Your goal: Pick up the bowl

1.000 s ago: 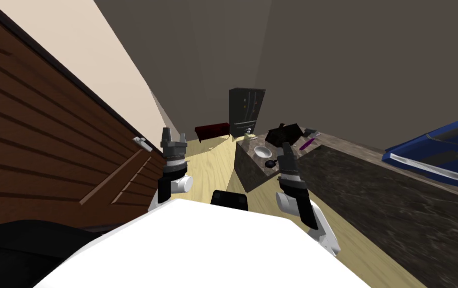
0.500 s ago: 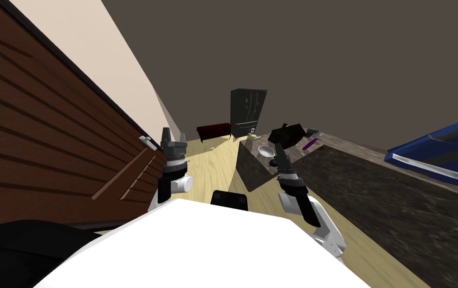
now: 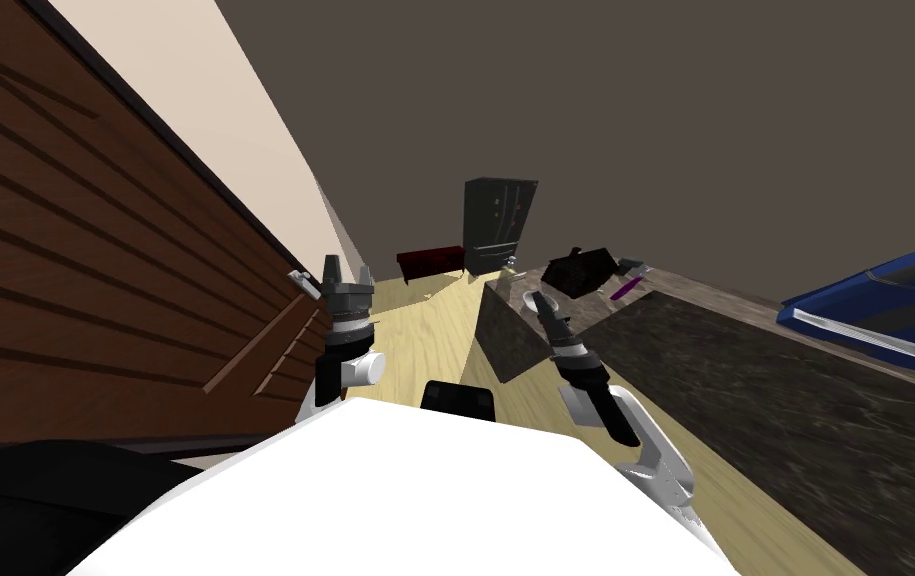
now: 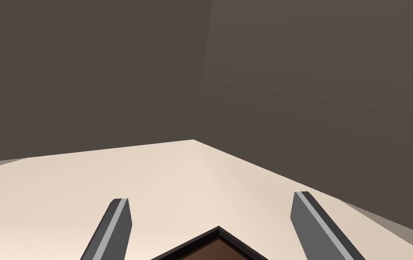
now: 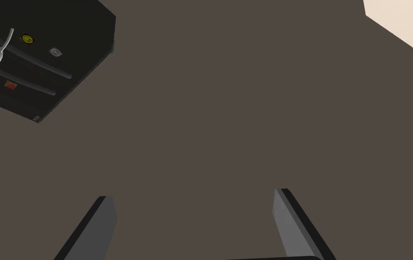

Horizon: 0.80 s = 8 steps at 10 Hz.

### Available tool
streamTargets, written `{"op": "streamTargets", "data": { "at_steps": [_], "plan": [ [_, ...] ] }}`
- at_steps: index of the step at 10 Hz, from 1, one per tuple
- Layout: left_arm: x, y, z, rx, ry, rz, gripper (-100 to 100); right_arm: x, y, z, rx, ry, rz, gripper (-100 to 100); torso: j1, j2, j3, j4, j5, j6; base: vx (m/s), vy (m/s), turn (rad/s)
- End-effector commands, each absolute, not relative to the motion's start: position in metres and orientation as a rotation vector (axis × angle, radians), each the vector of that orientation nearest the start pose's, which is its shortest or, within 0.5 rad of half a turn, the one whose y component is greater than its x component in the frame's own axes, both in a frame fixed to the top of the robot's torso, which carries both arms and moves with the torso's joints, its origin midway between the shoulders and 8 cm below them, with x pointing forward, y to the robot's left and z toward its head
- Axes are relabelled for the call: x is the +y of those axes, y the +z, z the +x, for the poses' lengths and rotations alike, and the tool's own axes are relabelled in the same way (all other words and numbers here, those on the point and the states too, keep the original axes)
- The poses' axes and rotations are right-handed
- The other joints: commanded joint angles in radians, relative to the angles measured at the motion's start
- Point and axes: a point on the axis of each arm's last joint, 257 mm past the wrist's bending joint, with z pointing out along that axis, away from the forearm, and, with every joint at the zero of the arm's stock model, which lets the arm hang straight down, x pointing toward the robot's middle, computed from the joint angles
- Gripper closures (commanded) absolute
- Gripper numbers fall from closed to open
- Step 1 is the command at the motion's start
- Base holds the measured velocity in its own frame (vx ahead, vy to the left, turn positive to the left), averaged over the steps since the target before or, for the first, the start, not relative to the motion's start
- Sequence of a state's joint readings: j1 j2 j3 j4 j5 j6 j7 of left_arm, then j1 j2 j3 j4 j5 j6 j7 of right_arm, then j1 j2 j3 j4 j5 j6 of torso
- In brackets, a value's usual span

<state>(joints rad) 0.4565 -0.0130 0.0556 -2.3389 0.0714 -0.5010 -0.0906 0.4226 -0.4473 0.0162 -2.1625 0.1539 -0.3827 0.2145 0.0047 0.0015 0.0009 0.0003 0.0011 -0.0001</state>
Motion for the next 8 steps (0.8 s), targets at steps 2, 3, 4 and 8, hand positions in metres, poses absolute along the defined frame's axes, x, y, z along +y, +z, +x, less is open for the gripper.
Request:
{"op": "streamTargets", "data": {
  "at_steps": [2, 3, 4, 8],
  "plan": [
    [0.299, 0.065, 0.328, 0.508, -1.244, -0.592, 0, -0.227, -0.059, 0.395, 1.233, 0.891, 0.123, -100, 0.001, 0.000, 0.000, 0.000, 0.000, 0.000, -0.018, 0.089, 0.012],
    [0.299, 0.065, 0.328, 0.508, -1.244, -0.592, 0, -0.221, -0.072, 0.398, 1.281, 0.861, 0.076, -100, 0.000, 0.000, 0.000, 0.000, 0.000, 0.000, -0.009, 0.057, 0.015],
    [0.299, 0.065, 0.328, 0.508, -1.244, -0.592, 0, -0.216, -0.087, 0.401, 1.327, 0.831, 0.032, -100, -0.001, -0.001, 0.000, 0.000, 0.000, 0.000, 0.000, 0.081, 0.032],
    [0.299, 0.065, 0.328, 0.508, -1.244, -0.592, 0, -0.210, -0.124, 0.402, 1.448, 0.748, -0.103, -100, -0.002, -0.002, -0.001, 0.000, 0.000, 0.000, 0.008, 0.052, 0.012]
  ]
}}
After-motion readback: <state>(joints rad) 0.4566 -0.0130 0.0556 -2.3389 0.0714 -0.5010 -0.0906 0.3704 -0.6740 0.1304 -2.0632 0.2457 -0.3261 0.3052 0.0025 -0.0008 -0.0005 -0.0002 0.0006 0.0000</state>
